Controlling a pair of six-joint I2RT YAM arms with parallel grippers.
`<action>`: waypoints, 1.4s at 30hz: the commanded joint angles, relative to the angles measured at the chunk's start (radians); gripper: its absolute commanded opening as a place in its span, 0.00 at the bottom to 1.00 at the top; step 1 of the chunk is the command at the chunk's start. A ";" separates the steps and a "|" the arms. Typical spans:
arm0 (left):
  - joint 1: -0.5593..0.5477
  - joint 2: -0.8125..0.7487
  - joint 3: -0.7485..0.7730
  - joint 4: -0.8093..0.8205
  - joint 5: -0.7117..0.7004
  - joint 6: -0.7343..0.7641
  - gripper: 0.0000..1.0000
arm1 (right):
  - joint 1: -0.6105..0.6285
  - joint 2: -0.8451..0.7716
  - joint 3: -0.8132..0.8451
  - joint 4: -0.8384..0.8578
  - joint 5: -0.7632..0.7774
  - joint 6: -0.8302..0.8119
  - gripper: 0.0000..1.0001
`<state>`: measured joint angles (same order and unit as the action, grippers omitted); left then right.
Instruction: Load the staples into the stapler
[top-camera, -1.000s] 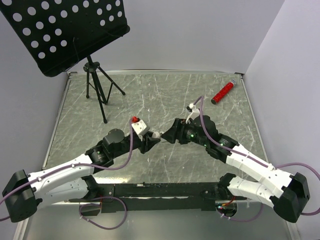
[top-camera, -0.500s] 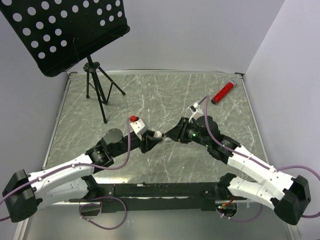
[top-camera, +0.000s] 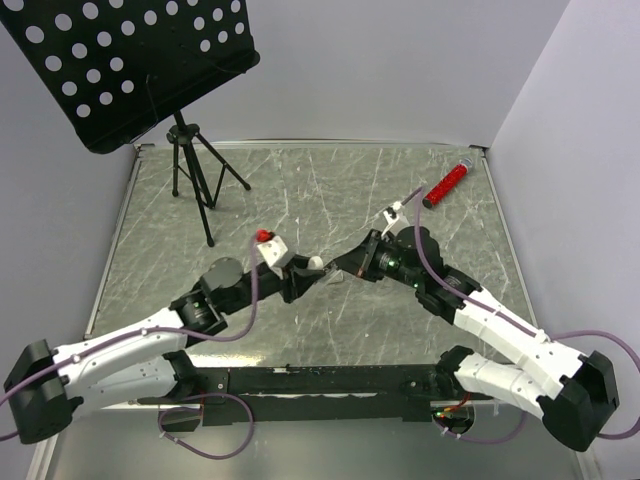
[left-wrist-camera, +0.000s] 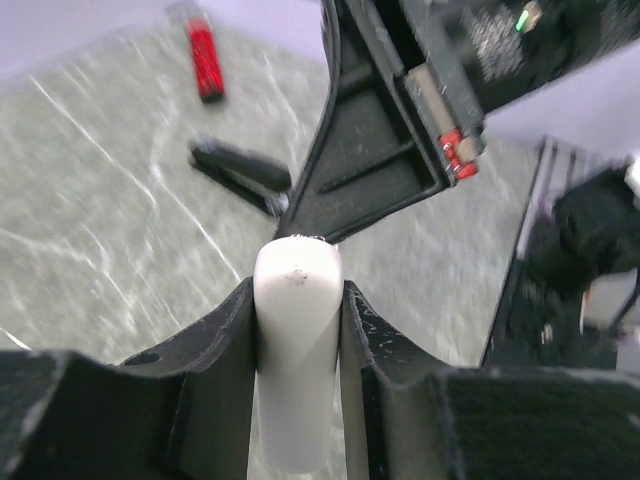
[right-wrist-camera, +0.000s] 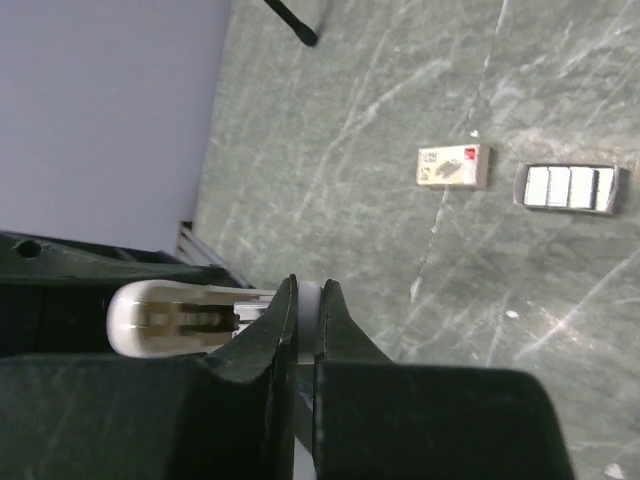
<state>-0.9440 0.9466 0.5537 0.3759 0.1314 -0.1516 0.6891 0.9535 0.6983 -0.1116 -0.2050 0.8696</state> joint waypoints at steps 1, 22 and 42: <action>-0.006 -0.126 -0.030 0.156 -0.172 -0.015 0.01 | -0.086 -0.083 -0.048 0.149 -0.100 0.106 0.00; -0.001 -0.476 -0.331 0.097 -0.681 -0.670 0.25 | -0.243 -0.187 -0.214 0.836 -0.105 0.464 0.00; 0.001 -0.273 -0.020 -0.046 -0.377 -0.297 0.99 | -0.221 -0.128 -0.063 0.374 -0.120 0.136 0.00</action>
<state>-0.9455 0.6167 0.3935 0.3756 -0.3908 -0.6956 0.4549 0.8051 0.5182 0.3843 -0.3264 1.1282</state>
